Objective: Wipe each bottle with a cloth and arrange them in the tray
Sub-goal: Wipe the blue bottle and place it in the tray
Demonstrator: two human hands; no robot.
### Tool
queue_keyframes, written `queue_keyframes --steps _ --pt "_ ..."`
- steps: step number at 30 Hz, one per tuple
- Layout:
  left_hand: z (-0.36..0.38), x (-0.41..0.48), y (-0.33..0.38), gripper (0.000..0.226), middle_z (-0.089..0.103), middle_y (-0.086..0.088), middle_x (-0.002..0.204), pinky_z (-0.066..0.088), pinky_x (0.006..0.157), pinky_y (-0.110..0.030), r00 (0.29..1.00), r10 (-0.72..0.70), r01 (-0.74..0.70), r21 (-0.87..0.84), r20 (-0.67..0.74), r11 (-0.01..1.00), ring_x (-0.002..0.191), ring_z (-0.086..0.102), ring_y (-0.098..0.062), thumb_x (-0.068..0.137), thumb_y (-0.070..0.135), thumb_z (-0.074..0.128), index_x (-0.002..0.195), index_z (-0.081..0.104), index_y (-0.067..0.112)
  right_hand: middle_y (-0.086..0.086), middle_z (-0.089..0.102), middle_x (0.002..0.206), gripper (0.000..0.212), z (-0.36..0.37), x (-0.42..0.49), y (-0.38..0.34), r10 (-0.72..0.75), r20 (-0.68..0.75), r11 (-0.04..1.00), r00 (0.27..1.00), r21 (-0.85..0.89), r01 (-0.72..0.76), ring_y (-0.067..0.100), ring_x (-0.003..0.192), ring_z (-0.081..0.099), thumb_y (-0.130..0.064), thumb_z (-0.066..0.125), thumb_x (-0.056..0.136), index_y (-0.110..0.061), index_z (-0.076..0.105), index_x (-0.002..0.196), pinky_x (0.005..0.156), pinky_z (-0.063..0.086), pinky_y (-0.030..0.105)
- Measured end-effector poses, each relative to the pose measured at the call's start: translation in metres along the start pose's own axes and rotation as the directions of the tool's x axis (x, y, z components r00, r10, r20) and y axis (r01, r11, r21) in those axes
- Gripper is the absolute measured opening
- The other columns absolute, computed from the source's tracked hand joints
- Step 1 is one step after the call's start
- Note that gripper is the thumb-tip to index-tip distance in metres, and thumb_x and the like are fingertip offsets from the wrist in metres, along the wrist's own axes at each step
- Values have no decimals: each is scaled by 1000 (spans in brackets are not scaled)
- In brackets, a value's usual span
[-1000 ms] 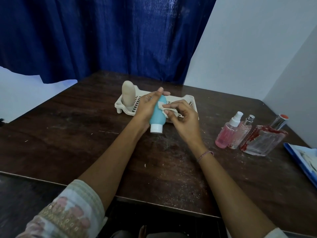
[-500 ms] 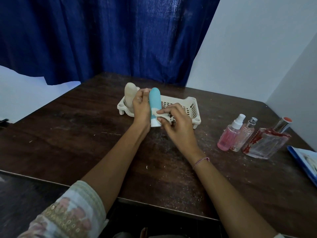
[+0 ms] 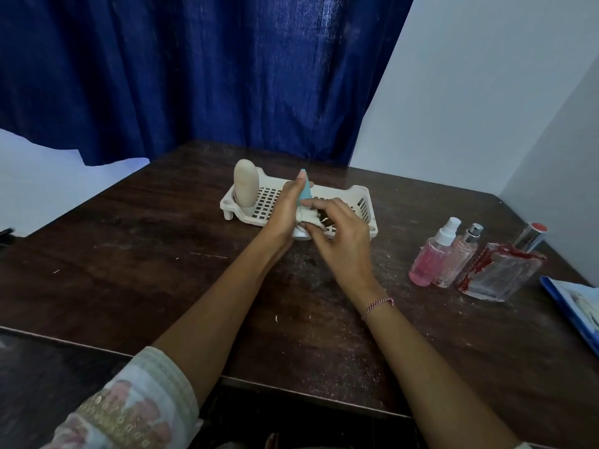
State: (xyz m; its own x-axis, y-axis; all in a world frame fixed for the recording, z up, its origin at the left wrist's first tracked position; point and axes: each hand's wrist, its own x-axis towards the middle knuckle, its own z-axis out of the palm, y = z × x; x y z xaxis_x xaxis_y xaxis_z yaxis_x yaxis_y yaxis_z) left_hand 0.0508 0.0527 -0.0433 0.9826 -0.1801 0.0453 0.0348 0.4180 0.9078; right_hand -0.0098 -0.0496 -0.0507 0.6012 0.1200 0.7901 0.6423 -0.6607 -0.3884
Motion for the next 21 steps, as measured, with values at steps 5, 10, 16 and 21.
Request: queue_keyframes --steps 5,10,16,21 --pt "-2 -2 6 56 53 -6 86 50 68 -28 987 -93 117 -190 129 975 76 55 -13 96 54 29 115 60 11 2 65 95 18 -6 5 -1 -4 8 999 1000 43 4 9 91 58 -6 70 79 -9 69 97 84 46 17" --pt "1 -10 11 55 66 -10 106 47 82 -31 960 -138 177 -149 244 973 91 60 -18 98 50 30 119 59 9 -1 63 96 16 -14 10 14 106 -105 994 989 -18 -109 1 89 54 -10 71 81 -8 69 96 80 44 9" --pt "8 -17 7 37 64 -6 90 49 66 -29 962 -181 150 159 205 976 73 60 -14 96 49 36 106 59 21 -2 61 93 13 -20 11 21 217 -252 976 943 28 -216 6 88 57 -12 70 83 -7 70 95 78 51 23" --pt "8 -21 9 47 66 -5 83 49 66 -26 974 -179 132 301 136 945 72 62 -14 97 53 30 93 61 19 3 61 88 14 -11 4 10 109 -101 993 989 48 -105 5 82 55 -14 71 82 -7 72 95 74 47 17"
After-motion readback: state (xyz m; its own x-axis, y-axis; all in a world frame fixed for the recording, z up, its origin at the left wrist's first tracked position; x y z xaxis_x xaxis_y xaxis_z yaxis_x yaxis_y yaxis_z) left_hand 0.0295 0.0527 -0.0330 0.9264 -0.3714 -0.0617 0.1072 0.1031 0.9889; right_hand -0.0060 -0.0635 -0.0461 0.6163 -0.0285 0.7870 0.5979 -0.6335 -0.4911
